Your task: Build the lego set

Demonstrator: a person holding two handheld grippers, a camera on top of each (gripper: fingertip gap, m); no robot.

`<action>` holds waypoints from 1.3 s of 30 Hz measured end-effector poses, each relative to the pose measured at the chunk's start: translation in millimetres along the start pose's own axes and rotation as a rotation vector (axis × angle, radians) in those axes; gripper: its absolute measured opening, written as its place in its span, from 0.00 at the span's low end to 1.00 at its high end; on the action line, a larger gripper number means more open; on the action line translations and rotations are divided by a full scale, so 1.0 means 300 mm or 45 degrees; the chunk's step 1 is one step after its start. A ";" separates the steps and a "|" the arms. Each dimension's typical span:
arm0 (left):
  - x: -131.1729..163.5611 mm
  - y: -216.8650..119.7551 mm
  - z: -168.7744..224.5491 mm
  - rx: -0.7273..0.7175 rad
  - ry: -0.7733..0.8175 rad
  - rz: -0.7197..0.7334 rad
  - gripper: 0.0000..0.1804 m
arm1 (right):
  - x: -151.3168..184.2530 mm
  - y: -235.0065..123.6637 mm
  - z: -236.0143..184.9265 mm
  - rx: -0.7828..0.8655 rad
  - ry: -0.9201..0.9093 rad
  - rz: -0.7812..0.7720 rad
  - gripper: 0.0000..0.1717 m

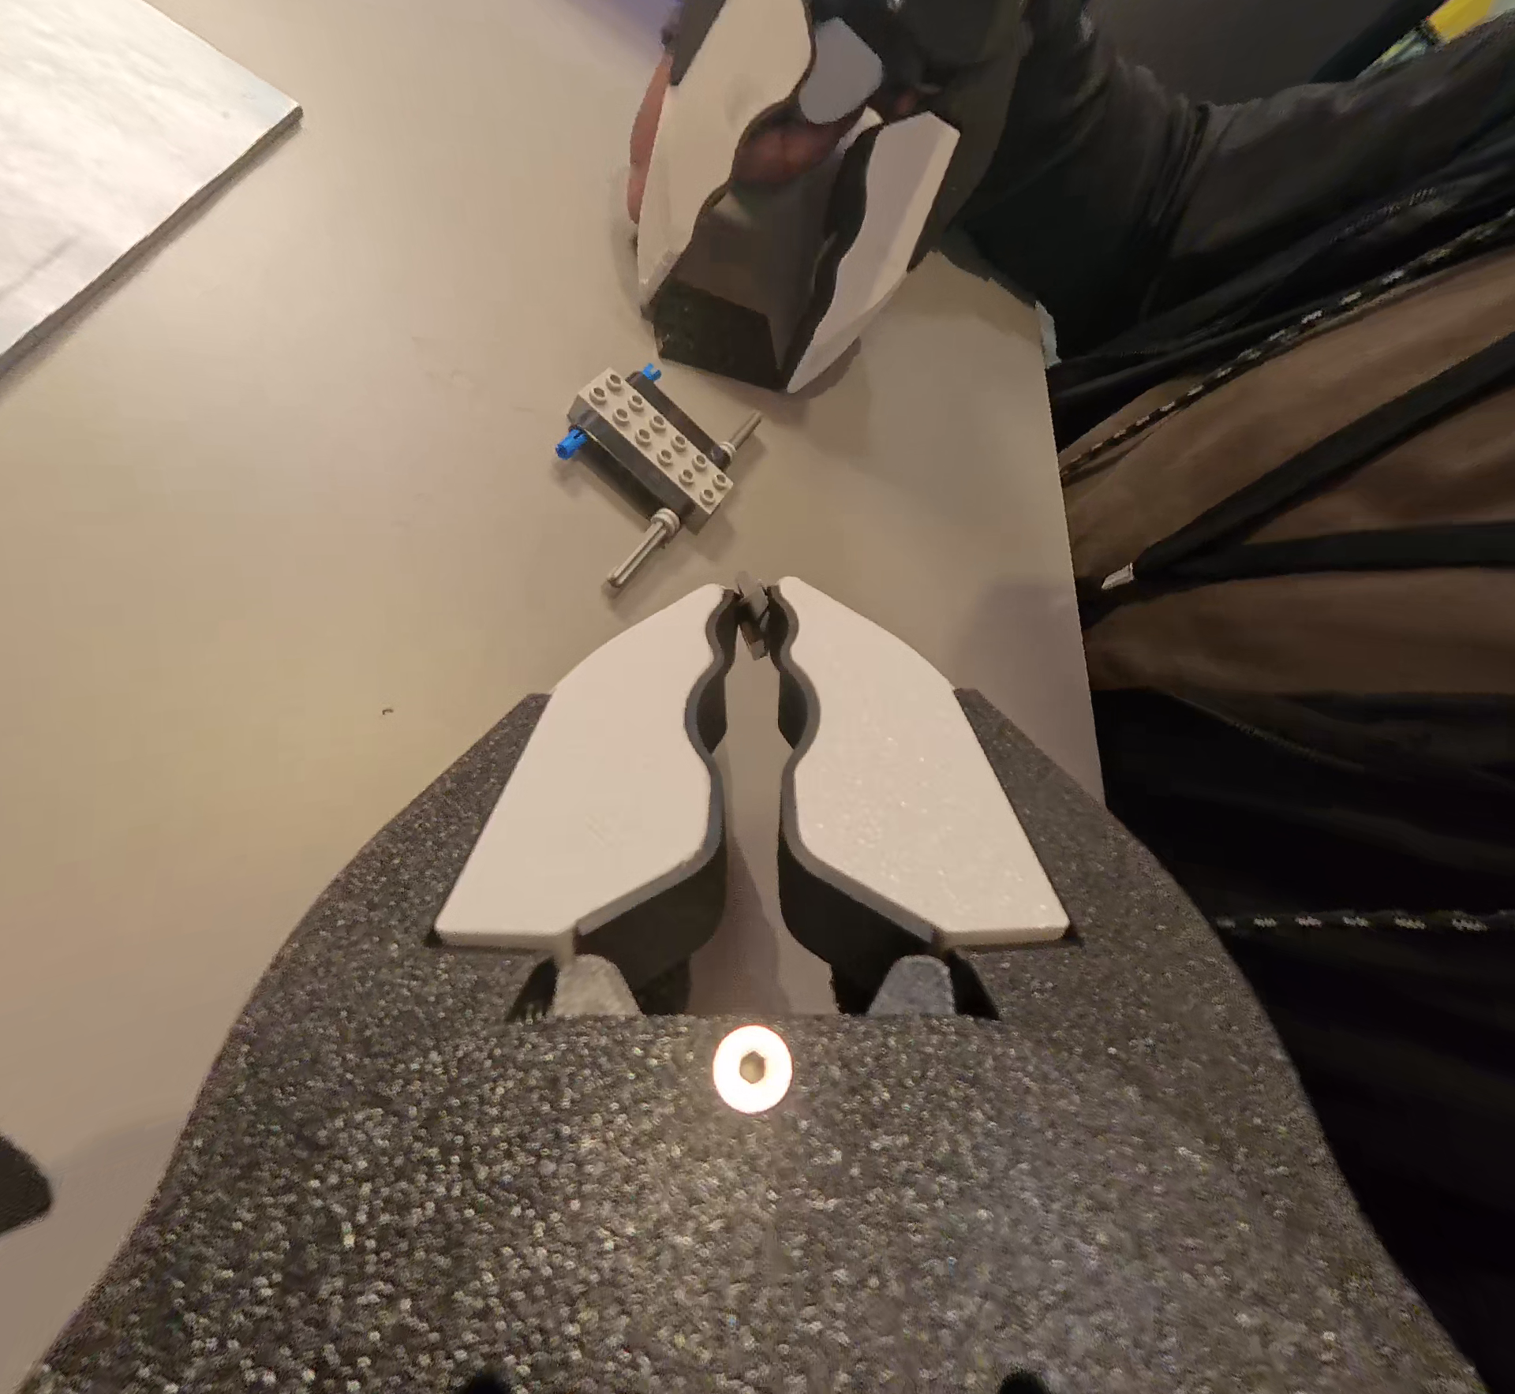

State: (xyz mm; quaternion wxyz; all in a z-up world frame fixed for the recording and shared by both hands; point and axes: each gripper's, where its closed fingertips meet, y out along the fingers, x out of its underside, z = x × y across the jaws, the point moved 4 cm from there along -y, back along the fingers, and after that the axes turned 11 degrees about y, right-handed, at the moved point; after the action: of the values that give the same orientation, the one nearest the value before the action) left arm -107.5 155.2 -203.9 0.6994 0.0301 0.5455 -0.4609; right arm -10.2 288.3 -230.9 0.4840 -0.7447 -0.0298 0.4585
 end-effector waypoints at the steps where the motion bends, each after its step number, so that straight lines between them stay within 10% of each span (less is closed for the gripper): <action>1: -0.006 0.008 -0.001 0.004 -0.019 0.014 0.04 | -0.001 -0.001 -0.001 0.016 -0.013 0.008 0.30; 39: -0.082 0.132 -0.016 -0.058 -0.214 0.162 0.04 | -0.190 0.037 -0.042 0.449 -0.258 0.303 0.29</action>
State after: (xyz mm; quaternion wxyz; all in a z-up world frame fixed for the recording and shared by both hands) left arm -83.7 195.7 -204.6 0.7711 0.0099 0.4922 -0.4039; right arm -38.5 245.7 -200.3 0.5439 -0.5970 0.0903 0.5827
